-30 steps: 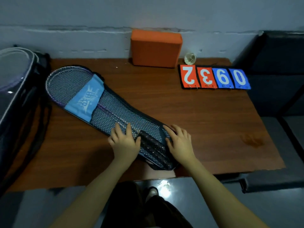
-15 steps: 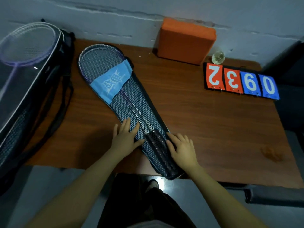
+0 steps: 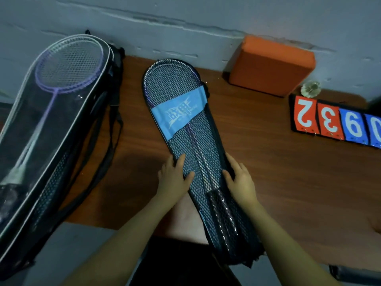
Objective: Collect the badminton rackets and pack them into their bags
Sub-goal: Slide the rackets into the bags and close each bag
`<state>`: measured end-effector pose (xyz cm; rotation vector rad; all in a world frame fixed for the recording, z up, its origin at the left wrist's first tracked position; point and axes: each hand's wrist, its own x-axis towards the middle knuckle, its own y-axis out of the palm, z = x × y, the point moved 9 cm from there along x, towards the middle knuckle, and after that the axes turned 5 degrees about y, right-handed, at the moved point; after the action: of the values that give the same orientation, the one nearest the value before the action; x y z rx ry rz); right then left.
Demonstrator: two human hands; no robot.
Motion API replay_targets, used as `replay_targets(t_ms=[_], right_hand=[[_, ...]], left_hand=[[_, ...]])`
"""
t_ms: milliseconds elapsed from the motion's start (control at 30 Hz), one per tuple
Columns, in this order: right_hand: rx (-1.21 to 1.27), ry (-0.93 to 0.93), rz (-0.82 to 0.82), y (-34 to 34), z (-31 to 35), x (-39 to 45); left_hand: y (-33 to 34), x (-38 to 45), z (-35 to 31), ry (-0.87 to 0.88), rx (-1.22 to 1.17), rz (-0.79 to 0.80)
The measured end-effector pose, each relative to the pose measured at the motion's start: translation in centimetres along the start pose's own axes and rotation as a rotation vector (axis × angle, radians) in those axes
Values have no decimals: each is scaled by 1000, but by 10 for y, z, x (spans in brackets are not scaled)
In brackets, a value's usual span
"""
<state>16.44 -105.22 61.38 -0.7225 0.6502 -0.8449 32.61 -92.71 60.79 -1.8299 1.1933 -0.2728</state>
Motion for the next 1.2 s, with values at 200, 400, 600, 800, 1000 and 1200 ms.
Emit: replay_targets(t_ms=[200,400,600,800,1000,1200], right_hand=[[-60,-116,-51,6,43,6],[40,-103,-117,9,63,-7],[90,-129,-100,8,90,-22],[173,-251,-259,1,138,-60],[297,-324,-405,-1,170,-104],[426,-432,-453,6,225,-134]], left_hand=[[7,4,-2,113,-488,-59],[4,1,18,87,-550,-120],[-34,-11,33,-74,-679,-199],[-90,-49,43,51,-717,-416],[-130,-92,48,134,-809,-470],[-197,-133,57,208,-766,-519]])
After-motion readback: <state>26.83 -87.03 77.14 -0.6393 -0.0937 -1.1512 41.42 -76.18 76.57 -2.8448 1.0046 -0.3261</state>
